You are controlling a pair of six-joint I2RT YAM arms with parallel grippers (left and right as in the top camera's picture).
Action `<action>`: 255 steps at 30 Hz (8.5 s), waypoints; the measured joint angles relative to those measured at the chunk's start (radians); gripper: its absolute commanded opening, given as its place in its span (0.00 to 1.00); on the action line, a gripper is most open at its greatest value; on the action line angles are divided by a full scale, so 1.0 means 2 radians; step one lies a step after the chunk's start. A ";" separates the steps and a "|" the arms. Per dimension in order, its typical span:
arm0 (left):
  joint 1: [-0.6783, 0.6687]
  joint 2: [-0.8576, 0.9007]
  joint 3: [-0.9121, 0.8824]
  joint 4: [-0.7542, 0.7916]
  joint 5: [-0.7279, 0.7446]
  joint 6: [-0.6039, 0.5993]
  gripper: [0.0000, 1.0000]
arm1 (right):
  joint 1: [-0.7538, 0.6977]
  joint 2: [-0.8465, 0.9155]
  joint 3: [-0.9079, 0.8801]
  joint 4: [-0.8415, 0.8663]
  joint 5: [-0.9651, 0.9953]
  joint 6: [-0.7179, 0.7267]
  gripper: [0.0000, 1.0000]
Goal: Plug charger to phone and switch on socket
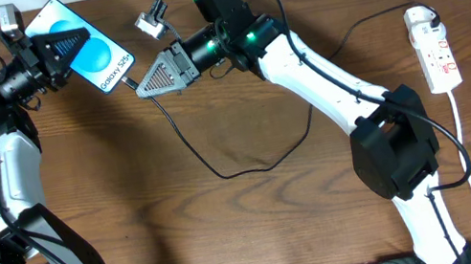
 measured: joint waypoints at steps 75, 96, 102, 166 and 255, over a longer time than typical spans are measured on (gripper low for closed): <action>-0.029 0.000 0.000 0.000 0.004 0.023 0.08 | -0.101 -0.001 0.000 -0.032 0.080 -0.008 0.99; -0.120 0.000 -0.034 -0.023 0.003 0.053 0.08 | -0.176 -0.038 0.001 -0.329 0.461 -0.036 0.99; -0.174 0.000 -0.089 -0.023 0.000 0.091 0.07 | -0.196 -0.092 0.001 -0.336 0.505 -0.037 0.99; -0.248 0.072 -0.151 -0.168 -0.354 0.067 0.07 | -0.221 -0.106 0.001 -0.347 0.527 -0.059 0.99; -0.373 0.123 -0.020 -0.562 -0.350 0.414 0.07 | -0.219 -0.106 0.001 -0.369 0.537 -0.068 0.99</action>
